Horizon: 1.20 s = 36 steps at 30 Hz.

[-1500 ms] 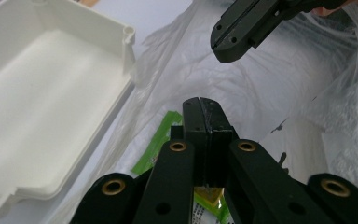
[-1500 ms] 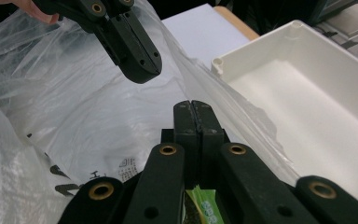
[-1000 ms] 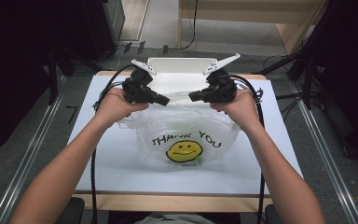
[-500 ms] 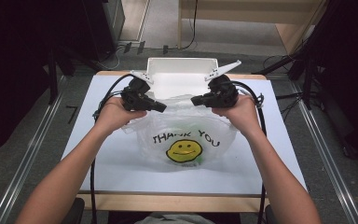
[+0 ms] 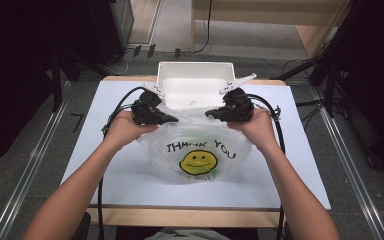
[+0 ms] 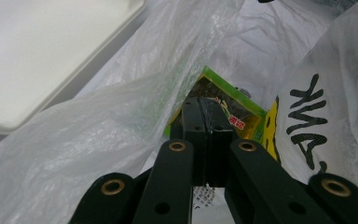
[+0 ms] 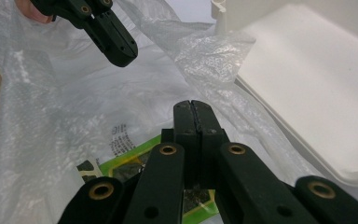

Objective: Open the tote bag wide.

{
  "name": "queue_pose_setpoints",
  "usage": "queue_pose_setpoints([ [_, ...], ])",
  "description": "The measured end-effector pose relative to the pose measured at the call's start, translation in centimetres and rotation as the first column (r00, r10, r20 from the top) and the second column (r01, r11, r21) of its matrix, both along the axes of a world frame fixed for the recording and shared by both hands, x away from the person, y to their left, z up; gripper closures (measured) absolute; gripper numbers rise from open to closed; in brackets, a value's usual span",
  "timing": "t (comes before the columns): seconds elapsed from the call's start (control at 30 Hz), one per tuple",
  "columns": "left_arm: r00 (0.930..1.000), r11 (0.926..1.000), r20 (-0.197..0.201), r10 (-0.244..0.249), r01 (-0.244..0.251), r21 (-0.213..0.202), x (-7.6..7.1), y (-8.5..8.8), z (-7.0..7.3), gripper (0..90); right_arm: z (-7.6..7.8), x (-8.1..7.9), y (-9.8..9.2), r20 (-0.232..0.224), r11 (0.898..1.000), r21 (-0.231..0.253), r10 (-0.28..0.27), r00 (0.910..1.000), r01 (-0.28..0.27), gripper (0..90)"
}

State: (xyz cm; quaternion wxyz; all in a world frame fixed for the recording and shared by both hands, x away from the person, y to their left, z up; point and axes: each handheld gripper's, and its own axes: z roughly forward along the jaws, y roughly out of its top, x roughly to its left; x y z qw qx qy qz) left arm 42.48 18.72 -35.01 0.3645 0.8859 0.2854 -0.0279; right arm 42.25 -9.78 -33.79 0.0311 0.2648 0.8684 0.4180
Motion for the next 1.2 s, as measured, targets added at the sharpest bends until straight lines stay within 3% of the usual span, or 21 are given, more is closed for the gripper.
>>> queue_pose_setpoints([
  [0.4,0.9994,0.9998,-0.028,0.022,-0.022,0.001,-0.3,0.9,-2.4,90.0,-2.4,-0.2,-0.4,-0.019,1.0,0.007,-0.019,0.9996,0.019,90.0],
  [0.57,0.9991,0.9996,-0.032,0.029,-0.029,0.004,-0.4,0.9,-3.2,90.0,-3.3,-0.3,-0.6,-0.007,1.0,0.01,-0.02,0.9998,0.02,90.0],
  [0.7,0.9985,0.9992,-0.038,0.039,-0.039,0.008,-0.5,1.1,-4.0,90.0,-4.1,-0.4,-0.7,-0.026,1.0,0.006,-0.024,0.9994,0.024,90.0],
  [1.13,0.9947,0.9958,-0.051,0.089,-0.088,0.024,-1.4,2.1,-6.4,89.0,-6.9,-1.2,-2.3,-0.043,0.996,0.003,-0.087,0.9953,0.087,90.0],
  [1.2,0.9936,0.9953,-0.057,0.097,-0.097,0.011,-1.6,2.1,-6.9,88.9,-7.4,-1.5,-2.6,-0.035,0.995,-0.01,-0.098,0.9946,0.097,90.0],
])
